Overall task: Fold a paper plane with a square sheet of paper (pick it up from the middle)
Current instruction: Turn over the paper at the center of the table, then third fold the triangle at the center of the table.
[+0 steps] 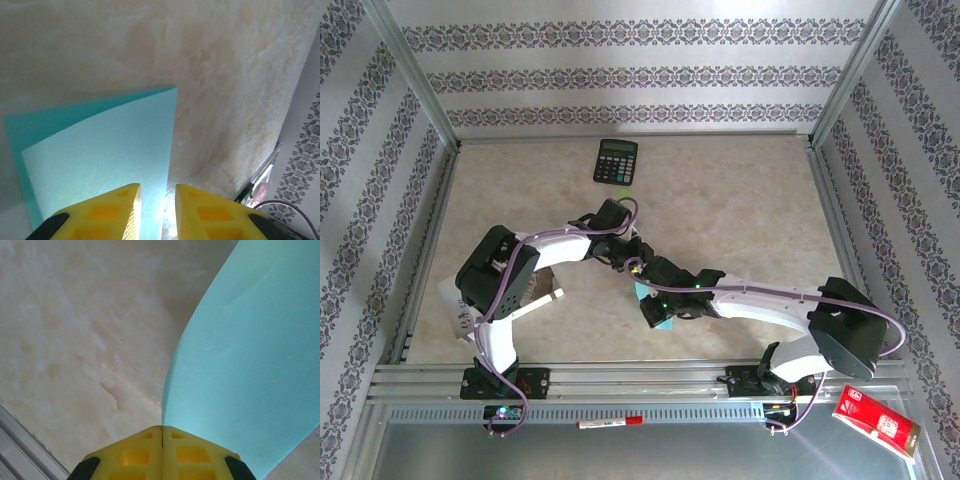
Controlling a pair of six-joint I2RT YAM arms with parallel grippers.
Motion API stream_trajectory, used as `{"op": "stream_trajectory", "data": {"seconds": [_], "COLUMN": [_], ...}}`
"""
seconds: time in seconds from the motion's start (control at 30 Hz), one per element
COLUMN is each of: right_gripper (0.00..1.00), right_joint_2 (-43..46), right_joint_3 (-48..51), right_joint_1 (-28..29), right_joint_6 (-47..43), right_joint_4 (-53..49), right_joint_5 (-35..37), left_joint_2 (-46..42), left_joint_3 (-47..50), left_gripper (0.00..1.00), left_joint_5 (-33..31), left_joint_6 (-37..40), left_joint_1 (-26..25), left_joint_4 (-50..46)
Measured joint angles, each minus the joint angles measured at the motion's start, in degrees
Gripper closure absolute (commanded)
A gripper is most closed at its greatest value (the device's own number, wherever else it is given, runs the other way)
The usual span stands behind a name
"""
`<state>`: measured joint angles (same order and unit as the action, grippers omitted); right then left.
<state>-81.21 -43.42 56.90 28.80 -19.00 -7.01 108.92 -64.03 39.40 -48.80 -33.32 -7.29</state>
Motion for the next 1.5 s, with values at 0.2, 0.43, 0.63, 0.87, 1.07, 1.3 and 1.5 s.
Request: {"op": "stream_trajectory", "data": {"seconds": [0.2,0.43,0.63,0.87,1.07,1.3,1.5], "right_gripper": [0.93,0.87,0.86,0.84,0.83,0.81,0.79], "right_joint_2": [-0.9,-1.6,-1.6,-1.5,-0.8,0.0,0.0], "right_joint_3": [0.0,0.0,0.0,2.2,4.9,7.3,9.4], "right_joint_1": [0.0,-0.3,-1.3,-2.8,-3.4,-3.5,-3.5], "right_joint_6": [0.0,0.0,0.0,0.0,0.0,1.7,4.3], "right_joint_4": [0.4,1.9,3.6,5.8,6.6,10.3,13.9], "right_joint_5": [0.0,-0.4,-1.6,-2.6,-3.3,-5.4,-6.6], "left_joint_2": [3.9,5.7,5.8,5.9,5.9,5.9,5.9], "left_joint_3": [-3.7,-4.9,-5.1,-5.2,-5.2,-5.2,-5.3], "left_gripper": [0.77,0.78,0.79,0.80,0.80,0.81,0.81], "left_joint_5": [-0.2,-0.4,-0.4,-0.4,-0.4,-0.5,-0.6], "left_joint_6": [4.0,7.4,8.9,9.6,9.7,9.8,9.8], "left_joint_1": [0.0,0.0,0.0,0.0,0.0,0.0,0.0], "left_joint_4": [-3.9,-7.1,-7.8,-8.5,-8.7,-8.7,-8.8]}}
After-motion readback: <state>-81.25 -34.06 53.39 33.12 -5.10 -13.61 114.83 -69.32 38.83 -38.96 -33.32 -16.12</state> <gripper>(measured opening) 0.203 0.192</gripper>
